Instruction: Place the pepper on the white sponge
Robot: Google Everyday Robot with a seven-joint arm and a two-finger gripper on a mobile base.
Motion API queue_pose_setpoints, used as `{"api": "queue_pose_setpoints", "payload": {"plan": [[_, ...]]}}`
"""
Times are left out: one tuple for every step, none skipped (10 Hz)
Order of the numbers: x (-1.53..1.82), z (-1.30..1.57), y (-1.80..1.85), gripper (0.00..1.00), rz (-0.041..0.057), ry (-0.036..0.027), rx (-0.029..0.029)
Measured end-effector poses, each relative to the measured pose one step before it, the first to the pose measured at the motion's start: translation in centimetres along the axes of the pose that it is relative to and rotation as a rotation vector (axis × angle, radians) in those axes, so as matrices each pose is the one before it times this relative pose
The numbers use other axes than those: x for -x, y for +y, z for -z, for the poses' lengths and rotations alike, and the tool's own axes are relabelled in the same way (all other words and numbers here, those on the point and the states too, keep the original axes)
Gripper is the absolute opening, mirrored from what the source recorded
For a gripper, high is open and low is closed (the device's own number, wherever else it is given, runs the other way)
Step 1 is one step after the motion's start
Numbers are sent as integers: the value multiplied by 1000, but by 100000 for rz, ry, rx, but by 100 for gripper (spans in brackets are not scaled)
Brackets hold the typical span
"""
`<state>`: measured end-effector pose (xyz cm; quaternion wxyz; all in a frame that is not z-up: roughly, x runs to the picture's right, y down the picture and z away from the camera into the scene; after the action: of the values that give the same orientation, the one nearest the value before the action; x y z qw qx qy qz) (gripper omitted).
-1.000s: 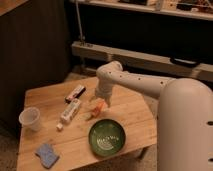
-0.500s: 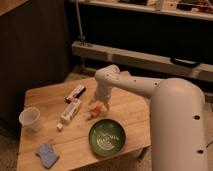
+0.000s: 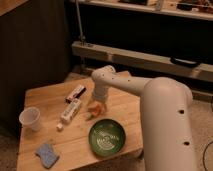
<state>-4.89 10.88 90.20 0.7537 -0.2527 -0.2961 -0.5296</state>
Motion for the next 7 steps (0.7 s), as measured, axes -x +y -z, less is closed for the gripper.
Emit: {"api": "queue_pose_setpoints", "payload": {"plan": [[41,-418,-76,70,59,-812,466],[51,-191,-206,70,324,-417,321],[49,-171,-137,70,277,-407,366],[67,-213,-116,70,321,-480,518],[59,-158,-154,70,356,-412,395],[68,-116,-209,70,491,-429,369],[57,-123,-186,66,446,-487,416]]}}
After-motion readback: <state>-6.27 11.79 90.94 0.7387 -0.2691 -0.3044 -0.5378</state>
